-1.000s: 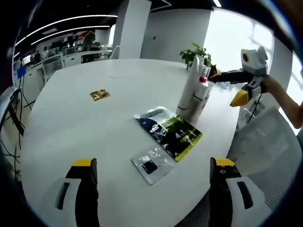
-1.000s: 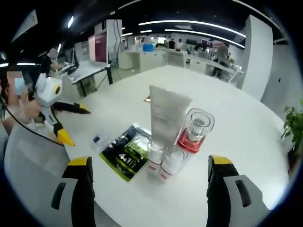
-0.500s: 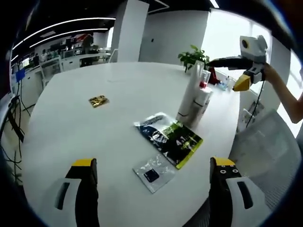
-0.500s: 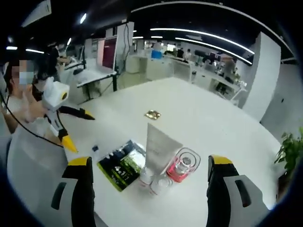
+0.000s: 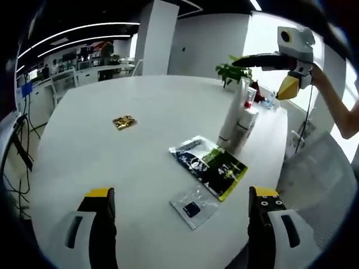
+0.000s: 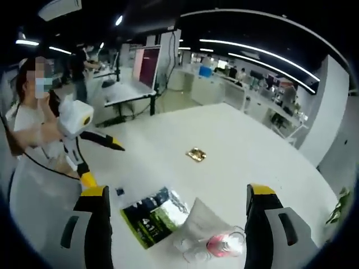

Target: Arrange the skincare products in the storage area until every visible bottle or jar stands upright without overlapping.

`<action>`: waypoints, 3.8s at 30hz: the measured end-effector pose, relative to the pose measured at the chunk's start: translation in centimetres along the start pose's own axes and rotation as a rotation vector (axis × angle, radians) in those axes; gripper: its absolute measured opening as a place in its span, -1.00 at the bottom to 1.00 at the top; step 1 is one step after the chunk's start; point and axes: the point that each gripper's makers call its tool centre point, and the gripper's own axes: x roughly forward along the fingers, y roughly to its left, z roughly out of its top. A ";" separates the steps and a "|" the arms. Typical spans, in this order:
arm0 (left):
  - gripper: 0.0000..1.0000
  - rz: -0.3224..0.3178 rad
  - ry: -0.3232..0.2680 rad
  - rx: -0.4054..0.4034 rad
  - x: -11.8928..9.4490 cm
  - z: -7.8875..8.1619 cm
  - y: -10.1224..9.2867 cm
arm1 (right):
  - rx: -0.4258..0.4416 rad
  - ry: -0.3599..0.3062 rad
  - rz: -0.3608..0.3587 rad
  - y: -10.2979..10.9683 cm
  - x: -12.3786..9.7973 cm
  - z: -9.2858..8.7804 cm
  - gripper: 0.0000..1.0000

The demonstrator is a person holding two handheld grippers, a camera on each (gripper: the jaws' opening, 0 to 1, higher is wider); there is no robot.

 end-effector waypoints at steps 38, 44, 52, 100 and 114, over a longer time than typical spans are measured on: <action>0.78 0.008 0.004 0.062 3.3 3.2 8.2 | 0.028 0.060 -0.051 -0.4 16.0 2.9 0.99; 0.76 0.005 0.012 0.068 4.0 3.6 9.3 | 0.107 0.071 -0.076 -1.9 18.6 2.1 0.91; 0.73 0.001 -0.006 0.061 5.0 4.7 10.1 | 0.200 0.079 -0.091 -3.4 21.5 0.4 0.87; 0.60 -0.004 0.010 -0.030 6.6 2.4 11.1 | 0.335 0.039 -0.252 -8.3 30.3 -4.3 0.14; 0.58 -0.003 0.002 -0.050 6.0 2.0 10.8 | 0.332 0.025 -0.229 -7.9 30.4 -3.8 -0.19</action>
